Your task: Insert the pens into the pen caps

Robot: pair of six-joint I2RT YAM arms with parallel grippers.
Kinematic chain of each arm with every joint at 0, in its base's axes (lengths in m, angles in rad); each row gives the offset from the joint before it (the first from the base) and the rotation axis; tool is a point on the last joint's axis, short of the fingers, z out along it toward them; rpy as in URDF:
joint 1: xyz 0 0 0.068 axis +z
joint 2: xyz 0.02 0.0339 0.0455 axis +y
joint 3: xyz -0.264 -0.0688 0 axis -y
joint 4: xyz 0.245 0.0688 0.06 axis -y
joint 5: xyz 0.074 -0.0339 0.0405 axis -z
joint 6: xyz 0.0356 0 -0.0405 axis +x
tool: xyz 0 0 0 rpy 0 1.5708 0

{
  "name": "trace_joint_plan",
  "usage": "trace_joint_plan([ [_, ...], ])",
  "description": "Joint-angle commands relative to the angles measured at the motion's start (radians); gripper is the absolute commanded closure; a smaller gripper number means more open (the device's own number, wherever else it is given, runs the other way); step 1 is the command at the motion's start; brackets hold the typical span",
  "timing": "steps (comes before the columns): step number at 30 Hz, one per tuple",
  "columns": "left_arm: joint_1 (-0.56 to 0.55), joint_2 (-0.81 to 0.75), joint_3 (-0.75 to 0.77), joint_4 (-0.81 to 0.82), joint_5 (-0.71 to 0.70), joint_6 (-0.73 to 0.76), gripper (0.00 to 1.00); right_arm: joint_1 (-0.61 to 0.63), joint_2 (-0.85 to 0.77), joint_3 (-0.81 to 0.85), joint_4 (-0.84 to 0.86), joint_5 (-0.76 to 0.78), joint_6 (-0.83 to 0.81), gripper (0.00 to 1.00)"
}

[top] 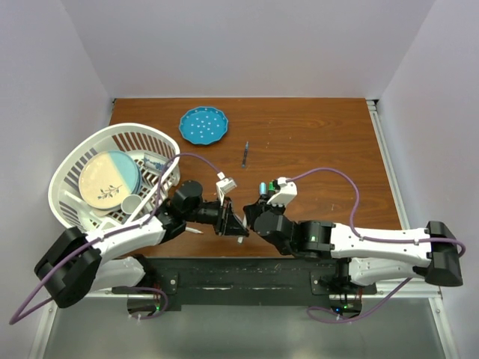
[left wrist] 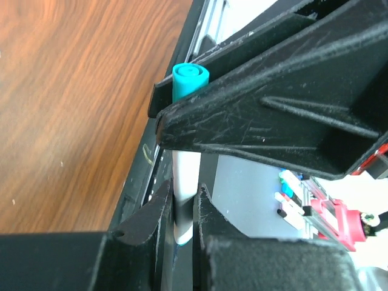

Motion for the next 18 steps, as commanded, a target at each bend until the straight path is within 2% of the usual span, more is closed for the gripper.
trace_joint_plan([
  [1, 0.087, -0.068, 0.050, 0.267, -0.280, 0.036, 0.86, 0.088, 0.015, 0.157, -0.196, -0.154, -0.068, 1.00],
  [3, 0.087, -0.093, 0.032, 0.246, -0.278, 0.042, 0.69, 0.033, -0.001, 0.194, -0.252, -0.136, -0.124, 1.00],
  [4, 0.086, -0.104, 0.011, 0.230, -0.280, 0.047, 0.56, -0.034, -0.011, 0.214, -0.260, -0.147, -0.173, 1.00],
  [7, 0.087, -0.155, -0.010, 0.159, -0.299, 0.065, 0.40, -0.176, -0.074, 0.214, -0.269, -0.197, -0.248, 1.00],
  [9, 0.084, -0.195, -0.014, 0.115, -0.316, 0.079, 0.36, -0.274, -0.102, 0.216, -0.281, -0.222, -0.309, 1.00],
  [13, 0.083, -0.256, -0.019, 0.020, -0.355, 0.088, 0.18, -0.438, -0.099, 0.187, -0.329, -0.248, -0.414, 1.00],
  [18, 0.084, -0.301, 0.010, -0.109, -0.466, 0.088, 0.08, -0.671, -0.022, 0.162, -0.361, -0.444, -0.520, 1.00],
])
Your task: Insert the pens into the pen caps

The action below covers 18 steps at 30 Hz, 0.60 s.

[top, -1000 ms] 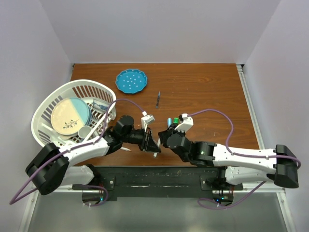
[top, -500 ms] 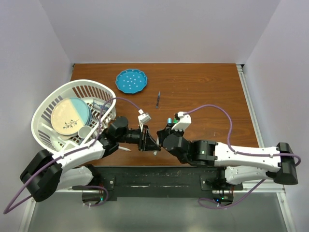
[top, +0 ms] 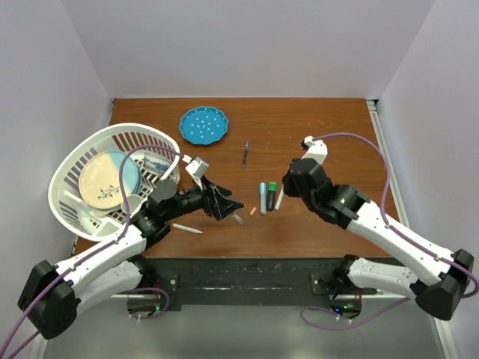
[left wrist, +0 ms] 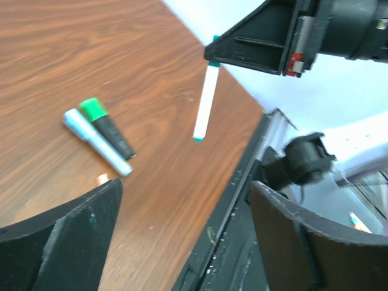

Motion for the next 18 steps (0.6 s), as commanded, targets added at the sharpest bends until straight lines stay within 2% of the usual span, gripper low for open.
trace_joint_plan([
  [1, 0.001, -0.037, 0.025, -0.150, -0.155, 0.019, 0.06, -0.149, 0.095, -0.027, -0.054, -0.179, -0.147, 1.00],
  [3, 0.001, -0.040, 0.039, -0.181, -0.197, 0.010, 0.00, -0.211, 0.137, -0.032, -0.030, -0.230, -0.167, 1.00],
  [10, 0.002, -0.031, 0.155, -0.518, -0.396, 0.071, 0.00, -0.325, 0.359, 0.007, 0.067, -0.379, -0.187, 0.95],
  [18, 0.004, -0.066, 0.202, -0.646, -0.495, 0.102, 0.02, -0.357, 0.592, 0.086, 0.139, -0.428, -0.162, 0.90],
])
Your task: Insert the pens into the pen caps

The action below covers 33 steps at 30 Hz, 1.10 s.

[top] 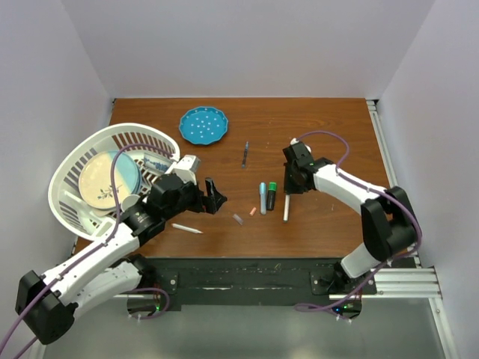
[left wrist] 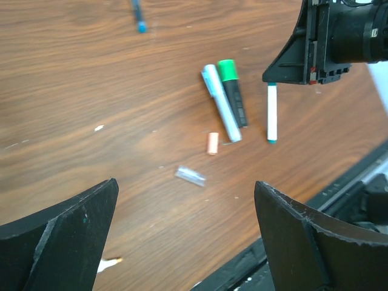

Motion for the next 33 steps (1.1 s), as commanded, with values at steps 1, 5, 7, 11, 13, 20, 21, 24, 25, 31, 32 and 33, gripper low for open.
trace_joint_plan([
  [1, 0.002, -0.008, 0.052, -0.092, -0.091, 0.053, 0.02, -0.011, 0.084, 0.085, 0.073, -0.052, -0.002, 0.89],
  [5, 0.002, 0.021, 0.068, -0.106, -0.098, 0.062, 0.04, -0.014, 0.147, 0.114, 0.065, -0.029, 0.014, 0.77],
  [7, 0.004, 0.036, 0.075, -0.088, -0.097, 0.064, 0.05, -0.017, 0.150, 0.116, 0.064, -0.021, 0.020, 0.70],
  [11, 0.004, 0.162, 0.187, -0.080, -0.123, 0.073, 0.08, -0.019, 0.105, 0.117, 0.048, 0.002, 0.015, 0.60],
  [13, 0.002, 0.253, 0.236, -0.066, -0.132, 0.079, 0.10, -0.017, 0.042, 0.103, 0.039, 0.003, 0.009, 0.58],
  [20, 0.004, 0.597, 0.514, -0.005, -0.152, 0.111, 0.19, -0.016, -0.219, 0.002, 0.037, -0.058, 0.014, 0.58],
  [21, 0.004, 0.634, 0.546, -0.002, -0.158, 0.126, 0.20, -0.016, -0.250, -0.030, 0.037, -0.066, 0.018, 0.58],
  [24, 0.004, 0.795, 0.684, -0.020, -0.181, 0.148, 0.25, -0.013, -0.371, -0.091, 0.054, -0.130, 0.029, 0.59],
  [25, 0.004, 0.873, 0.748, -0.025, -0.178, 0.156, 0.27, -0.011, -0.402, -0.102, 0.050, -0.135, 0.034, 0.59],
  [31, 0.008, 1.120, 0.950, -0.072, -0.197, 0.180, 0.37, -0.008, -0.555, -0.144, 0.037, -0.181, 0.040, 0.60],
  [32, 0.010, 1.143, 0.971, -0.080, -0.190, 0.191, 0.38, -0.007, -0.570, -0.148, 0.034, -0.179, 0.035, 0.60],
  [33, 0.011, 1.189, 0.993, -0.089, -0.192, 0.194, 0.38, -0.008, -0.593, -0.148, 0.025, -0.178, 0.034, 0.60],
])
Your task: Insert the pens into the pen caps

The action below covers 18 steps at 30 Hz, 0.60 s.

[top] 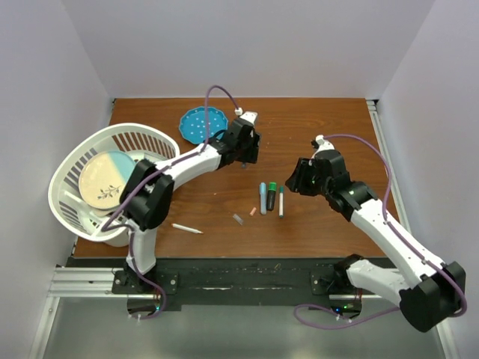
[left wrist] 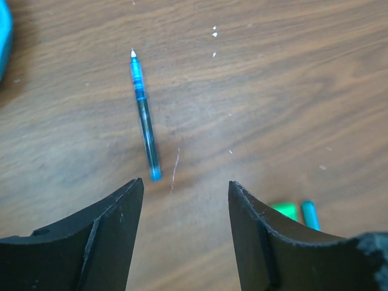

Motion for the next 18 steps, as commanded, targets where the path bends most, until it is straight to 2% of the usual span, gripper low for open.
trace_joint_plan([
  [1, 0.012, 0.112, 0.147, -0.042, -0.027, 0.051, 0.40, 0.002, -0.078, -0.007, -0.008, -0.034, -0.001, 0.60],
  [7, 0.023, 0.226, 0.239, -0.087, -0.070, 0.062, 0.43, 0.002, -0.115, -0.009, -0.018, -0.027, -0.011, 0.61],
  [18, 0.045, 0.275, 0.222, -0.065, -0.060, 0.066, 0.47, 0.002, -0.127, 0.002, -0.025, -0.018, -0.016, 0.62],
])
